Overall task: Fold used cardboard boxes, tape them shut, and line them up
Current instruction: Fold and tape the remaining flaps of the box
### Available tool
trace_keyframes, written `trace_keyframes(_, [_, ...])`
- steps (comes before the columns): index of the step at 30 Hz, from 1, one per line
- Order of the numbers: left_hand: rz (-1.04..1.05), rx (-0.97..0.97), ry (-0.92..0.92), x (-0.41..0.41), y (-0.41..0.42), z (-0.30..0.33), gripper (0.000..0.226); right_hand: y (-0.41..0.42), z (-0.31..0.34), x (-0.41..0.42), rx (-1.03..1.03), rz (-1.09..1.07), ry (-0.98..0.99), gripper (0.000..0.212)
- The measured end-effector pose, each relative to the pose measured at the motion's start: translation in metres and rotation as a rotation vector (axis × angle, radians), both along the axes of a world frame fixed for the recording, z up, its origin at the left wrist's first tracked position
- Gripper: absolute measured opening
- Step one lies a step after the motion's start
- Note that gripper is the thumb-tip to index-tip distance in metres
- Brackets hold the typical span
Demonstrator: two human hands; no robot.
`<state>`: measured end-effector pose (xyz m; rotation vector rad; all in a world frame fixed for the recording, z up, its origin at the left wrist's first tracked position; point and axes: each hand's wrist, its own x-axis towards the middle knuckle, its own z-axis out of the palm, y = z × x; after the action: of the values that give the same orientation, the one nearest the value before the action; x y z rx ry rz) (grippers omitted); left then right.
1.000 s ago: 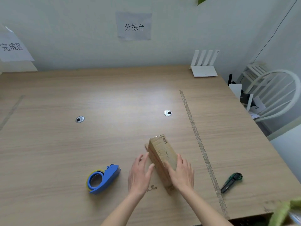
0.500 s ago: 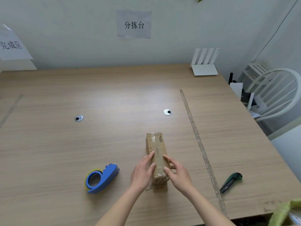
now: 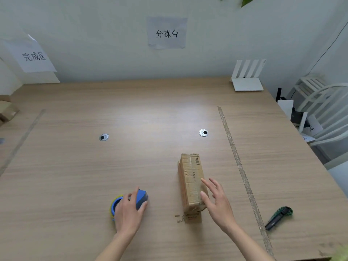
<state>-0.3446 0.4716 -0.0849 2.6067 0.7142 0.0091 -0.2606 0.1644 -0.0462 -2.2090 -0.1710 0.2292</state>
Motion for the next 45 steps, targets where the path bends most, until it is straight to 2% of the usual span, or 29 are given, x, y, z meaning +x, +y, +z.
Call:
trace_keyframes(4, [0.015, 0.051, 0.208, -0.006, 0.017, -0.019, 0.072, 0.004, 0.006, 0.000, -0.038, -0.011, -0.032, 0.045])
trace_keyframes(6, [0.010, 0.009, 0.294, -0.002, 0.022, -0.025, 0.072, 0.004, 0.008, -0.001, -0.052, -0.019, -0.046, 0.046])
trace_keyframes(10, [0.028, -0.110, 0.308, 0.005, 0.028, -0.028, 0.063, 0.001, 0.012, -0.003, -0.087, 0.001, -0.063, 0.046])
trace_keyframes(14, [0.059, -0.133, 0.201, 0.020, 0.018, 0.007, 0.059, 0.006, 0.024, 0.004, -0.156, 0.043, -0.137, 0.047])
trace_keyframes(17, [-0.039, -0.151, 0.047, 0.038, 0.011, 0.060, 0.053, 0.029, 0.043, 0.015, -0.129, 0.103, -0.132, 0.048])
trace_keyframes(20, [-0.195, -0.142, -0.098, 0.052, 0.003, 0.115, 0.054, 0.063, 0.077, 0.028, 0.011, 0.164, -0.012, 0.049])
trace_keyframes(24, [-0.349, -0.112, -0.228, 0.066, -0.003, 0.178, 0.056, 0.095, 0.135, 0.043, 0.306, 0.207, 0.223, 0.047])
trace_keyframes(27, [-0.418, -0.078, -0.302, 0.070, -0.004, 0.213, 0.057, 0.101, 0.172, 0.052, 0.377, 0.220, 0.222, 0.038])
trace_keyframes(35, [-0.543, -0.050, -0.376, 0.072, -0.004, 0.267, 0.060, 0.091, 0.240, 0.049, 0.416, 0.297, 0.203, 0.031])
trace_keyframes(40, [-0.616, 0.002, -0.396, 0.075, -0.006, 0.282, 0.060, 0.082, 0.254, 0.046, 0.408, 0.288, 0.140, 0.030])
trace_keyframes(45, [-0.633, 0.016, -0.420, 0.076, -0.010, 0.291, 0.060, 0.079, 0.266, 0.040, 0.431, 0.309, 0.175, 0.031])
